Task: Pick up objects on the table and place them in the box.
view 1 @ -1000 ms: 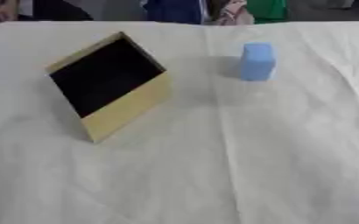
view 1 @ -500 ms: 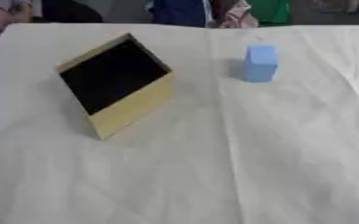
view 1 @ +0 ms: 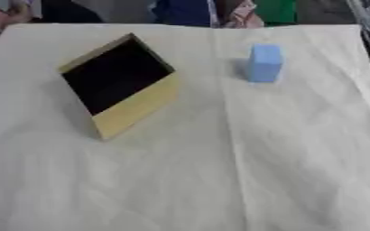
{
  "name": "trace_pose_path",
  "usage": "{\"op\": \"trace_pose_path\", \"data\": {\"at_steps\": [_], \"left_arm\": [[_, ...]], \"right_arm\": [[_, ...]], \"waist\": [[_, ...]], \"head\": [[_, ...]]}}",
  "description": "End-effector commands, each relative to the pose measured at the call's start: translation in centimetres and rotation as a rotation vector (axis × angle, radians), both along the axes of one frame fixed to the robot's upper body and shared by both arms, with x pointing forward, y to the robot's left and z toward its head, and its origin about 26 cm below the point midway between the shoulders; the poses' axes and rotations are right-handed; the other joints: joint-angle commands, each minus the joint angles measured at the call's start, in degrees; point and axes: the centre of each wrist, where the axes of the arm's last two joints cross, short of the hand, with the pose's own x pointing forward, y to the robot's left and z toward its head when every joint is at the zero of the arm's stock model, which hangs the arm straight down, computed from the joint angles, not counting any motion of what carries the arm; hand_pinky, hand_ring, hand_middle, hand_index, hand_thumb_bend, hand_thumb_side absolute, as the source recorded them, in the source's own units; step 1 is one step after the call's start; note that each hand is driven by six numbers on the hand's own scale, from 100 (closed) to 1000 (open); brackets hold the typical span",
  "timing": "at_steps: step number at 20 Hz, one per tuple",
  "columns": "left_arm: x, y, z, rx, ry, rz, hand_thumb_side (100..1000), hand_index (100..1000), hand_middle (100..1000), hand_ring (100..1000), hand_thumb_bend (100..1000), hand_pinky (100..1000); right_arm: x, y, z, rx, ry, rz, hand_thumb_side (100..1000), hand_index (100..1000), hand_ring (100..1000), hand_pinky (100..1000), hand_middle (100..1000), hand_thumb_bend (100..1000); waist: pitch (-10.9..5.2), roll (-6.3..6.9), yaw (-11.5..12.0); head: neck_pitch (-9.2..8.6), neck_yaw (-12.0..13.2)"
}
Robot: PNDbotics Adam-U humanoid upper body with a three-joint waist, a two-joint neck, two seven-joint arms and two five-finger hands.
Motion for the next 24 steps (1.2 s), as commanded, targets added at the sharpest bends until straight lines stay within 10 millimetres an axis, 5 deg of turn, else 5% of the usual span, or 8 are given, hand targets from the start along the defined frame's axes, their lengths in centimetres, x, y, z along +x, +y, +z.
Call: {"op": "trace_pose_path", "data": {"at_steps": [1,4,7,12,24], "left_arm": [[-0.3,0.1,0.9,0.027,-0.025,-0.004,919,870,586,579,100,656],[-0.3,0.1,0.9,0.030,-0.028,-0.002,920,870,585,579,100,656],[-0.2,0.0,1.1,0.025,-0.036,-0.002,920,870,585,579,100,656],[-0.2,0.0,1.1,0.022,-0.038,-0.002,920,870,585,579,100,656],[-0.2,0.1,1.1,0.023,-0.036,0.003,919,870,585,579,100,656]], "right_arm": [[0.5,2.5,1.1,-0.032,0.035,-0.011,1000,925,926,901,877,100],[1.0,5.1,1.9,-0.078,0.080,-0.032,1000,928,937,913,896,100],[6.0,7.9,2.0,-0.320,0.084,-0.189,1000,938,945,919,905,100],[9.3,6.6,-1.2,-0.543,0.083,-0.221,1000,951,953,925,918,100],[10.4,4.0,-2.3,-0.607,0.201,-0.235,1000,983,979,950,950,100]], "waist": [[-1.17,0.14,-0.22],[-0.84,0.07,-0.49],[-0.10,0.19,-0.73],[0.18,0.33,-0.74],[-0.14,0.35,-1.17]], "head": [[-0.02,-0.27],[-0.54,-0.43],[-1.57,-0.68],[-2.08,-0.68],[-2.06,-0.13]]}}
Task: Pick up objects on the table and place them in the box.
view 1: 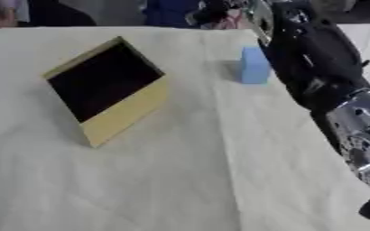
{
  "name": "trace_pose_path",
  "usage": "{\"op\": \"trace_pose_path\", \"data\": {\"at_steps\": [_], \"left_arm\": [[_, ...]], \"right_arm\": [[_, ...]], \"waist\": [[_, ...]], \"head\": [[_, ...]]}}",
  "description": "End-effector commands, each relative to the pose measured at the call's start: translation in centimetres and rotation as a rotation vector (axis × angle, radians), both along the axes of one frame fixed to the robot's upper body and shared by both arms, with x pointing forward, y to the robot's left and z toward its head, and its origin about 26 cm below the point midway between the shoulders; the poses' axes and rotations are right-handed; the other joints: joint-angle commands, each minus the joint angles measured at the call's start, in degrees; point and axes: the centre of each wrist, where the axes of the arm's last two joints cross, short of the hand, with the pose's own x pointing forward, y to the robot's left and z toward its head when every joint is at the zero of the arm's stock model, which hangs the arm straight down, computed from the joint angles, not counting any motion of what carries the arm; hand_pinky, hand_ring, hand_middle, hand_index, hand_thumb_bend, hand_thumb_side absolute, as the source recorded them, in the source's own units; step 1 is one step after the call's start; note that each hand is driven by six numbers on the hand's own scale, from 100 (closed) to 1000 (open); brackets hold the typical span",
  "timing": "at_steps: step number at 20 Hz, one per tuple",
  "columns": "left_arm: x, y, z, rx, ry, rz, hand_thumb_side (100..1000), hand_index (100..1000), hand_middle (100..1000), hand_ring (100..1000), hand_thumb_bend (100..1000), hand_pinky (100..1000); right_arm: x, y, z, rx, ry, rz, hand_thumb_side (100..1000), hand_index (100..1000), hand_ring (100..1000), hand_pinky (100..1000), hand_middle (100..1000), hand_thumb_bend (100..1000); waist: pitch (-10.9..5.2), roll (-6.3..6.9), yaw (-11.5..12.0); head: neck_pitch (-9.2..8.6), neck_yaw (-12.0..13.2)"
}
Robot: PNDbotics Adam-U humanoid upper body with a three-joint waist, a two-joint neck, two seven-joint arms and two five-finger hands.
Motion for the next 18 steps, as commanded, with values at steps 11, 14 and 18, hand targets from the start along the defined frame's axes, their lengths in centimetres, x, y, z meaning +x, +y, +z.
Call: {"op": "trace_pose_path", "data": {"at_steps": [11,14,18], "left_arm": [[-0.3,0.3,0.9,0.031,-0.024,0.009,918,870,585,580,100,657],[-0.4,0.4,0.9,0.036,-0.021,0.013,918,870,585,579,100,657],[-0.4,0.5,0.9,0.045,-0.017,0.020,918,869,585,579,100,657]], "right_arm": [[-0.1,-2.9,3.0,0.098,0.184,-0.035,1000,1000,1000,988,985,100],[-0.2,-3.5,3.7,0.127,0.211,-0.066,1000,1000,1000,991,988,100],[-0.1,-4.4,4.0,0.127,0.235,-0.088,1000,1000,1000,991,989,100]], "waist": [[-1.90,0.19,-0.58],[-2.04,-0.06,-0.85],[-2.24,-0.41,-1.28]], "head": [[-0.39,0.86],[-0.41,1.20],[-0.31,1.72]]}}
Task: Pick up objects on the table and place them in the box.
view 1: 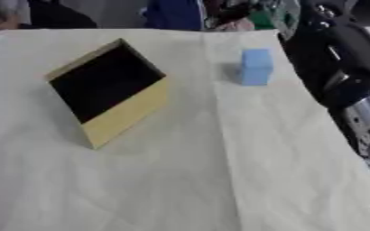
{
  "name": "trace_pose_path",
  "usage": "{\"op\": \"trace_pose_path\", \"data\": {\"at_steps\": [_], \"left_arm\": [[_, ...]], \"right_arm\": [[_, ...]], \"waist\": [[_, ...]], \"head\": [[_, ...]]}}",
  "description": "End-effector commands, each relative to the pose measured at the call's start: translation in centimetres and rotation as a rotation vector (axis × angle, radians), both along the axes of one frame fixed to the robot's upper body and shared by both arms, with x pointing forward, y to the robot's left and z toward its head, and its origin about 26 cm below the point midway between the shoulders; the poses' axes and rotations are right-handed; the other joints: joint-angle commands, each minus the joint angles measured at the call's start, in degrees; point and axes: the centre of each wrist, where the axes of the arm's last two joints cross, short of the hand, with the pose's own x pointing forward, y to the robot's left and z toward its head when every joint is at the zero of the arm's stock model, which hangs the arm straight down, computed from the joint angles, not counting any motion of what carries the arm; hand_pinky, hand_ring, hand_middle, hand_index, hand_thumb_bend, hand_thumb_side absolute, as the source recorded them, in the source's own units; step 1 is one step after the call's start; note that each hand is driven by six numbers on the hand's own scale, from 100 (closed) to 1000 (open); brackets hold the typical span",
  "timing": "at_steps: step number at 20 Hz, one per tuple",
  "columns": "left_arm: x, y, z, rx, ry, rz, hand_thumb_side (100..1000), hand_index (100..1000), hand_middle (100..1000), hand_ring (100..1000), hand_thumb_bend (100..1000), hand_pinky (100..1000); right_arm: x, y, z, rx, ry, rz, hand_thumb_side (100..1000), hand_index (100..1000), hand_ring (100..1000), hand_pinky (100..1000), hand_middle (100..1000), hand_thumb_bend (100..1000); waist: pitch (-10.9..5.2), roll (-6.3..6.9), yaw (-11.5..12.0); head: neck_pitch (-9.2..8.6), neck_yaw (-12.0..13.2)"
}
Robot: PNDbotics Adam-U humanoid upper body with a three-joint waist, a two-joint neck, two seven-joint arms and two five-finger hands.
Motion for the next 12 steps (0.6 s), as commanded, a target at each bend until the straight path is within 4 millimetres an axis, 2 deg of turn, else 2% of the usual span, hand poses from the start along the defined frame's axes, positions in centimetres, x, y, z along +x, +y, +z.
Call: {"op": "trace_pose_path", "data": {"at_steps": [1,4,12], "left_arm": [[-0.4,0.5,1.0,0.043,-0.021,0.018,917,869,585,579,100,656],[-0.4,0.6,1.0,0.046,-0.021,0.023,917,869,585,579,100,656],[-0.5,0.8,1.0,0.051,-0.019,0.030,916,868,585,579,100,656]], "right_arm": [[-0.4,-1.3,2.6,0.009,-0.033,-0.010,1000,1000,1000,990,989,100],[-0.4,-1.9,2.7,0.004,-0.020,-0.002,1000,1000,1000,991,990,100],[-0.4,-3.6,2.9,-0.053,0.050,0.024,1000,1000,1000,997,1000,243]], "waist": [[-1.58,0.08,-0.13],[-1.71,-0.01,-0.28],[-2.07,-0.20,-0.82]], "head": [[-0.27,0.55],[-0.07,0.78],[-0.01,1.49]]}}
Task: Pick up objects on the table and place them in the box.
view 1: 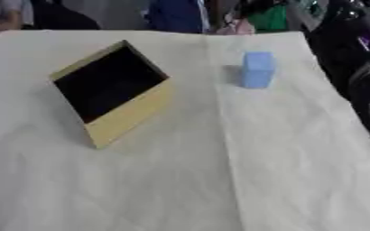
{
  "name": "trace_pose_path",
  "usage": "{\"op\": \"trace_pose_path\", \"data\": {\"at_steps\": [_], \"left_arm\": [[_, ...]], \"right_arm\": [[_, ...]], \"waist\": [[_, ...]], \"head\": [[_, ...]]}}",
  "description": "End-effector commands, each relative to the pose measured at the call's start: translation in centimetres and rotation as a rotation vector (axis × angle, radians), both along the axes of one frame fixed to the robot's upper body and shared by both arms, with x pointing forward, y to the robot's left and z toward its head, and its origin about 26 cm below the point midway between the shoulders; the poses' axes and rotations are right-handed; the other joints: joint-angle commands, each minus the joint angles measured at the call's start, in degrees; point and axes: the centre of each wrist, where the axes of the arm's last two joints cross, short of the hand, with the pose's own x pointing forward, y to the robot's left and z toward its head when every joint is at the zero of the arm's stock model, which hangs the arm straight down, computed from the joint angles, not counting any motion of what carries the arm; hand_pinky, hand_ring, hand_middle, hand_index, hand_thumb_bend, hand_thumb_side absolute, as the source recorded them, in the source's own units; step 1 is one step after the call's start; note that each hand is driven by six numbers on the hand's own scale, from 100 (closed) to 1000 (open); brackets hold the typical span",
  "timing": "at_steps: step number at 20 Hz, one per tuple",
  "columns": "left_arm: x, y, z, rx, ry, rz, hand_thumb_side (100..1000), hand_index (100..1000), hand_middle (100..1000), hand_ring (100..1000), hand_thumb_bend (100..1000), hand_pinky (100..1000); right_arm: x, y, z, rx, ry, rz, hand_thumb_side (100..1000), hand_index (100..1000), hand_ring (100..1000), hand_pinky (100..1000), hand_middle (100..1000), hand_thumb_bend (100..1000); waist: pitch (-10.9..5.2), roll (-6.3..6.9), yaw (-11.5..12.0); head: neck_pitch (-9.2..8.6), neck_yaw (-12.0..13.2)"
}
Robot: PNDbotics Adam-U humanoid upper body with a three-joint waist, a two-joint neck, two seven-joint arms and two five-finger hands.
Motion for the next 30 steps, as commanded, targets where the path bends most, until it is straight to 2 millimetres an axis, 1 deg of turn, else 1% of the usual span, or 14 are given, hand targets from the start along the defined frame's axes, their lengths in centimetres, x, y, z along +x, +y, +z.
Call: {"op": "trace_pose_path", "data": {"at_steps": [1,4,6,8,10,15,18,22,24,27,30], "left_arm": [[-0.4,0.5,1.0,0.037,-0.024,0.021,916,868,585,579,100,656],[-0.4,0.5,1.0,0.039,-0.023,0.022,914,867,584,579,100,656],[-0.4,0.6,1.0,0.039,-0.023,0.024,914,867,584,579,100,655],[-0.4,0.6,1.0,0.039,-0.023,0.024,914,867,583,578,100,655],[-0.4,0.6,1.0,0.040,-0.022,0.024,913,867,583,578,100,655],[-0.4,0.6,0.9,0.043,-0.021,0.023,911,867,583,578,100,655],[-0.4,0.6,0.9,0.045,-0.021,0.023,908,867,582,577,100,654],[-0.4,0.6,0.9,0.046,-0.020,0.024,907,866,581,577,100,654],[-0.4,0.6,0.9,0.046,-0.021,0.024,906,866,581,577,100,654],[-0.4,0.6,1.0,0.047,-0.021,0.024,904,866,581,577,100,654],[-0.4,0.6,1.0,0.048,-0.021,0.025,905,866,581,577,100,654]], "right_arm": [[-0.4,-1.1,1.9,-0.021,-0.017,0.007,1000,1000,1000,998,1000,274],[-0.1,-1.5,1.3,-0.057,0.009,0.013,989,1000,1000,1000,1000,326],[0.1,-1.8,0.7,-0.080,0.027,0.017,944,1000,1000,1000,1000,326],[0.3,-2.1,0.2,-0.102,0.044,0.021,873,1000,1000,1000,1000,311],[0.4,-2.2,-0.2,-0.122,0.056,0.023,835,1000,1000,1000,1000,308],[0.5,-2.7,-0.5,-0.177,0.066,0.017,776,1000,1000,1000,1000,336],[0.4,-3.0,-0.3,-0.207,0.057,0.011,739,1000,1000,1000,1000,344],[0.2,-3.4,0.3,-0.209,0.035,0.014,722,1000,1000,1000,1000,336],[0.1,-3.5,0.6,-0.197,0.025,0.019,734,1000,1000,1000,1000,333],[0.1,-3.7,0.6,-0.179,0.025,0.030,736,1000,1000,1000,1000,336],[0.1,-4.4,0.5,-0.183,0.032,0.026,734,1000,1000,1000,1000,350]], "waist": [[-1.57,0.00,-0.19],[-1.64,-0.05,-0.34],[-1.67,-0.01,-0.32],[-1.68,0.02,-0.30],[-1.68,0.03,-0.31],[-1.67,0.02,-0.29],[-1.67,0.00,-0.31],[-1.74,0.03,-0.29],[-1.79,0.05,-0.29],[-1.87,0.04,-0.33],[-1.93,0.01,-0.32]], "head": [[0.01,0.36],[0.07,0.42],[0.04,0.48],[0.02,0.53],[-0.01,0.50],[0.09,0.57],[0.12,0.73],[0.21,0.97],[0.22,1.12],[0.25,1.31],[0.30,1.44]]}}
